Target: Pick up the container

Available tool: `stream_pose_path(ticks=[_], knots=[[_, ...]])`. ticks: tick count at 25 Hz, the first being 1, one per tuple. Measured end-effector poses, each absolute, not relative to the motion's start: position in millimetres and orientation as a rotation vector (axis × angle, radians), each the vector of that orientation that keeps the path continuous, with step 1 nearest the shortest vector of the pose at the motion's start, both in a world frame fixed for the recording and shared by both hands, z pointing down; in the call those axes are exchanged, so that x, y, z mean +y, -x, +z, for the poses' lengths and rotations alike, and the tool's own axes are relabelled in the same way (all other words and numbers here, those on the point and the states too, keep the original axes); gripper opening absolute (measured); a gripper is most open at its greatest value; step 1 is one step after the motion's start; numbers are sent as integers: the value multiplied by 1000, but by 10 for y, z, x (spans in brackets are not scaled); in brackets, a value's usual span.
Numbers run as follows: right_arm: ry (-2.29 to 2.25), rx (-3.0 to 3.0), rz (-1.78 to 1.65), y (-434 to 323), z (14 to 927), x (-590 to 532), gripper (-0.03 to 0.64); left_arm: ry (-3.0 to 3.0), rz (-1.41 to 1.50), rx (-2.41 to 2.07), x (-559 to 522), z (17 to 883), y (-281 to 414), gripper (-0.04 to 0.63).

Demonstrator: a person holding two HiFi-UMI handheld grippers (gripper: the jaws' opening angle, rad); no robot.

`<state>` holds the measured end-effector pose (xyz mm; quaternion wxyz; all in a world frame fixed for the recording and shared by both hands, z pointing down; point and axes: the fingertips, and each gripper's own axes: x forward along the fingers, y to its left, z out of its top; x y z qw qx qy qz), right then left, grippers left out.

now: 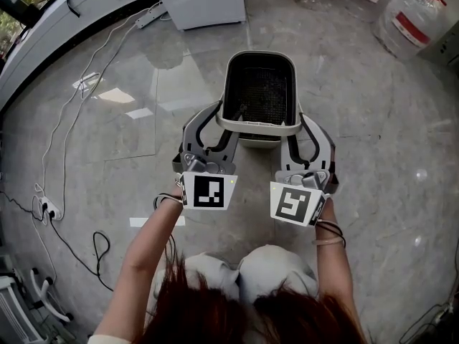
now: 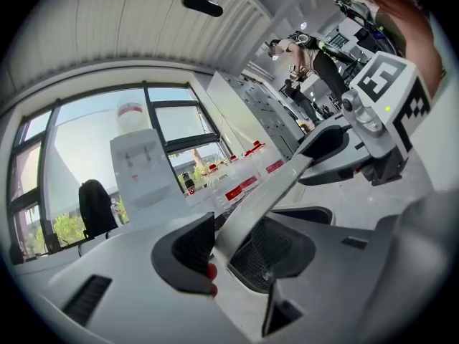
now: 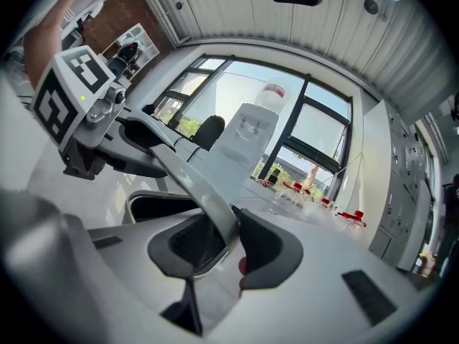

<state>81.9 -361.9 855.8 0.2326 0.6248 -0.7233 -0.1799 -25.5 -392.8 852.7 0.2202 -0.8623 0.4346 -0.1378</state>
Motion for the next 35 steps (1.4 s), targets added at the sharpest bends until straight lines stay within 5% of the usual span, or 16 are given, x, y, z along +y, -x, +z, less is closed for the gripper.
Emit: stream_pose_path(ticks=[15, 35], knots=[[-1804, -1963, -538, -875, 8182, -3883, 86, 2372, -380, 1273, -4189, 8120, 266, 100], [-1720, -2024, -476, -821, 7426, -3758, 75, 2516, -453, 1276, -3981, 7355, 273, 87]])
